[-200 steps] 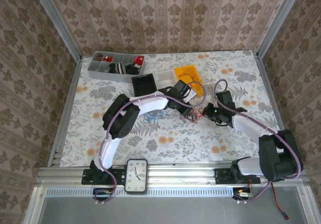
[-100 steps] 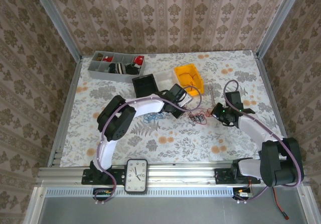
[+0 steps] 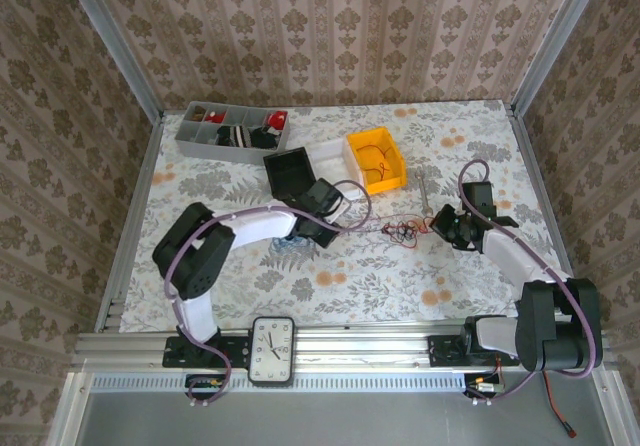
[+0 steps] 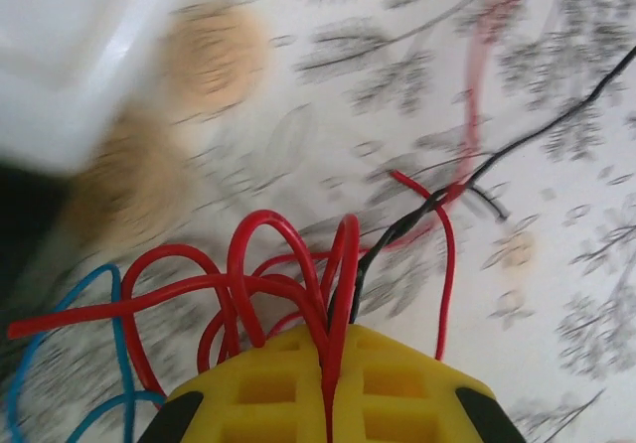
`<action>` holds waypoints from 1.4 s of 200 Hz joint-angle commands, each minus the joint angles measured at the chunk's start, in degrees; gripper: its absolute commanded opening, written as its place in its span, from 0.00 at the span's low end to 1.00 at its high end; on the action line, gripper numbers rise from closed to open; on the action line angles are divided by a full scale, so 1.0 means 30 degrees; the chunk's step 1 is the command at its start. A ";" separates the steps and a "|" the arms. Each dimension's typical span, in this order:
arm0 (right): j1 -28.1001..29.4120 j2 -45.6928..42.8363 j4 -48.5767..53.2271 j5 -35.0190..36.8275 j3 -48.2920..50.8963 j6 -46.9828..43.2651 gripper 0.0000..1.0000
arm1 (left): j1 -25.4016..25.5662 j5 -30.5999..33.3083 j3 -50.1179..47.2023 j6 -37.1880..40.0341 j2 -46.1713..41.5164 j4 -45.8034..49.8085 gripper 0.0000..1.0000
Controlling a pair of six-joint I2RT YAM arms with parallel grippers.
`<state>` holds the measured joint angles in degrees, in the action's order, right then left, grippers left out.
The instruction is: Untangle the cables
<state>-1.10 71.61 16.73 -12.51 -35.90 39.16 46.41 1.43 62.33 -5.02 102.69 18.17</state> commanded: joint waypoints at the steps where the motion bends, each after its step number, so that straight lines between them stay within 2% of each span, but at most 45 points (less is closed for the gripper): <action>1: -0.0318 0.0151 0.0312 0.0147 -0.0484 0.0142 0.00 | -0.1128 0.2355 -0.0499 -0.1208 -0.1595 0.0798 0.00; 32: -0.0813 0.0551 0.0757 0.0517 -0.0664 0.0260 0.00 | -0.1469 0.2038 -0.1806 -0.1340 -0.3026 -0.0540 0.00; 64: -0.1243 0.0586 0.0781 0.0351 -0.0660 0.0457 0.00 | -0.1627 0.3177 -0.2113 -0.2356 -0.3254 -0.0932 0.00; 103: -0.1570 0.0405 0.1249 0.0567 -0.0865 0.0248 0.00 | -0.1807 0.5666 -0.2583 -0.3168 -0.3992 -0.0903 0.00; 127: -0.2152 0.0207 0.1258 0.0595 -0.0722 0.0305 0.00 | -0.2626 0.7419 -0.2934 -0.5080 -0.4268 0.0146 0.00; 151: -0.2415 0.0293 0.1082 0.0033 -0.0741 0.0127 0.00 | -0.2509 0.6849 -0.3491 -0.5133 -0.4546 -0.0369 0.00; 170: -0.2279 0.0344 0.0000 -0.1887 -0.0668 -0.0308 0.00 | -0.1535 0.6456 -0.3361 -0.4022 -0.4338 -0.1014 0.00; 195: -0.0929 -0.0234 -0.1290 -0.4206 -0.0820 -0.1539 0.00 | -0.0453 0.5629 -0.2851 -0.2821 -0.3608 -0.1732 0.00; 229: 0.0838 -0.1422 -0.3145 -0.6967 -0.0864 -0.1890 0.00 | -0.0147 0.5444 -0.1969 -0.2747 -0.2499 -0.1639 0.00; 255: 0.0987 -0.2330 -0.2969 -0.7469 -0.1319 -0.1811 0.00 | -0.0179 0.5383 -0.1884 -0.3006 -0.2133 -0.1750 0.00; 280: 0.0928 -0.3213 -0.1622 -0.6268 -0.2154 -0.2267 0.00 | -0.0368 0.5703 -0.2152 -0.3541 -0.1961 -0.1478 0.00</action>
<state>1.76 64.95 9.63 -31.57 -38.79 34.39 45.98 17.91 54.96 -14.76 96.09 13.28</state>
